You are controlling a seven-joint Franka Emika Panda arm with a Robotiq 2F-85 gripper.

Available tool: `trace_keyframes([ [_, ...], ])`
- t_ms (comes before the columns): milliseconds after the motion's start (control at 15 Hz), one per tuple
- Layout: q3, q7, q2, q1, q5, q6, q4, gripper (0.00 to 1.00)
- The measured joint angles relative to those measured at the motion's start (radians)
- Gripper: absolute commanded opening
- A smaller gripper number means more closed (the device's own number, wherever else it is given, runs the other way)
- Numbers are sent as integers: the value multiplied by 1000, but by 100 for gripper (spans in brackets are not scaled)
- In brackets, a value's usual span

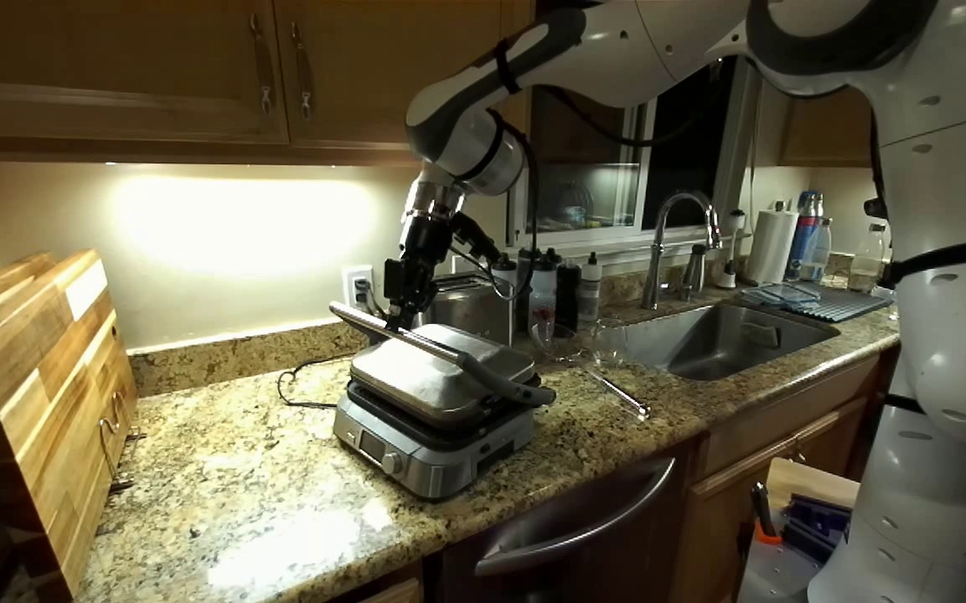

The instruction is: Close the sandwich maker

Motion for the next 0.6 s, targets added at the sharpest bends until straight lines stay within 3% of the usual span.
trace_keyframes([
  [267, 7, -27, 24, 6, -2, 1, 5, 11],
  [400, 12, -117, 36, 8, -10, 3, 17, 3],
  [600, 24, -233, 39, 9, -10, 1, 45, 6],
])
